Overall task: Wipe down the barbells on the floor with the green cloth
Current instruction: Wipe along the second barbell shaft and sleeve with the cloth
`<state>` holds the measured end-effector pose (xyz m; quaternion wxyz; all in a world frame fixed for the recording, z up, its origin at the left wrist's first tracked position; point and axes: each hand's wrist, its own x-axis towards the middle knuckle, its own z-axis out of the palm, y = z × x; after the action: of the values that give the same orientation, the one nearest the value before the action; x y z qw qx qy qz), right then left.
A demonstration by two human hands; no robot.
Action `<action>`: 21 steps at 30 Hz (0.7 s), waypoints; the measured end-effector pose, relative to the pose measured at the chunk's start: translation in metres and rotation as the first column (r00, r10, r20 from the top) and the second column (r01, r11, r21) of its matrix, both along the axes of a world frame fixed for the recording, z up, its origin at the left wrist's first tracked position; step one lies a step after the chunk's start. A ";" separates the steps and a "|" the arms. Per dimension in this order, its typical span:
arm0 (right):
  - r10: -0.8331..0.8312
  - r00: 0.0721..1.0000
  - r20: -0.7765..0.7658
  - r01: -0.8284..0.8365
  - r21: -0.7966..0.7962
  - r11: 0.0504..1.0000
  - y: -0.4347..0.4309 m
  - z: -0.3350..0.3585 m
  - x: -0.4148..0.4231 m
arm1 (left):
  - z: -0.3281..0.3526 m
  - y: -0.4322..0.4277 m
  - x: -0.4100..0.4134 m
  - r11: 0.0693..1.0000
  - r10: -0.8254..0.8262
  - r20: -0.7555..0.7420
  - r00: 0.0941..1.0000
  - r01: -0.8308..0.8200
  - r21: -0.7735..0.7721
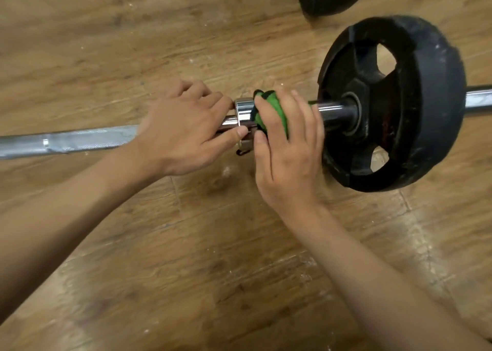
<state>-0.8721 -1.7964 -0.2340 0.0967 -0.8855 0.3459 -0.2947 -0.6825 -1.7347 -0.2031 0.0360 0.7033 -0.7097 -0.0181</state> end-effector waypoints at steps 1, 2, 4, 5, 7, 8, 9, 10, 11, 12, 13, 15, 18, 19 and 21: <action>0.005 0.999 -0.033 -0.006 -0.017 1.000 -0.003 -0.003 -0.014 | -0.001 0.003 -0.002 1.000 0.002 0.013 1.000 -0.002 0.000; -0.030 0.999 -0.036 0.030 -0.014 0.999 -0.006 -0.004 -0.025 | -0.002 0.005 -0.004 1.000 0.004 0.022 1.000 -0.004 0.002; -0.203 0.979 0.025 0.201 0.053 0.978 -0.010 0.001 -0.027 | -0.001 0.009 -0.008 1.000 0.004 0.024 1.000 -0.004 0.004; -0.296 0.954 0.047 0.290 0.102 0.952 -0.010 0.006 -0.017 | 0.000 0.011 -0.009 1.000 0.002 0.023 1.000 -0.002 0.007; -0.335 0.942 0.033 0.328 0.134 0.935 -0.005 0.018 0.008 | 0.002 0.013 -0.011 1.000 0.000 0.032 0.999 0.000 0.019; -0.252 0.968 0.010 0.249 0.123 0.961 0.001 0.022 0.014 | 0.002 0.015 -0.012 1.000 0.001 0.036 0.999 -0.002 0.025; -0.135 0.991 -0.015 0.136 0.106 0.985 0.007 0.022 0.013 | 0.003 0.016 -0.014 1.000 0.005 0.038 0.999 -0.006 0.027; -0.025 0.999 -0.048 0.029 0.084 0.996 0.009 0.021 0.005 | 0.003 0.017 -0.015 1.000 0.010 0.038 0.999 -0.011 0.024; 0.051 0.995 -0.082 -0.047 0.058 0.997 0.006 0.020 -0.008 | 0.003 0.018 -0.016 1.000 0.013 0.039 0.999 -0.014 0.019; 0.067 0.992 -0.107 -0.063 0.038 0.997 0.001 0.019 -0.024 | 0.003 0.020 -0.018 1.000 0.014 0.043 0.999 -0.014 0.014; 0.019 0.994 -0.110 -0.015 0.034 0.999 -0.004 0.018 -0.037 | 0.002 0.022 -0.020 1.000 0.010 0.049 0.999 -0.010 0.007; -0.181 0.981 -0.065 0.186 0.082 0.979 -0.012 0.022 -0.041 | 0.001 0.026 -0.022 1.000 0.004 0.054 0.999 -0.004 -0.009; -0.290 0.954 -0.082 0.299 0.147 0.943 -0.006 0.034 -0.002 | 0.004 0.031 -0.026 1.000 0.009 0.055 0.998 -0.010 0.017; -0.219 0.969 -0.115 0.235 0.144 0.961 0.000 0.036 0.007 | 0.005 0.032 -0.026 0.999 0.013 0.056 0.998 -0.015 0.034; -0.071 0.987 -0.144 0.087 0.110 0.990 0.010 0.033 0.008 | 0.006 0.034 -0.028 0.999 0.008 0.056 0.998 -0.010 0.048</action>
<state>-0.8645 -1.7865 -0.2013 0.1117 -0.8824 0.4034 -0.2149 -0.7105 -1.7005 -0.1973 -0.0007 0.7074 -0.7067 -0.0156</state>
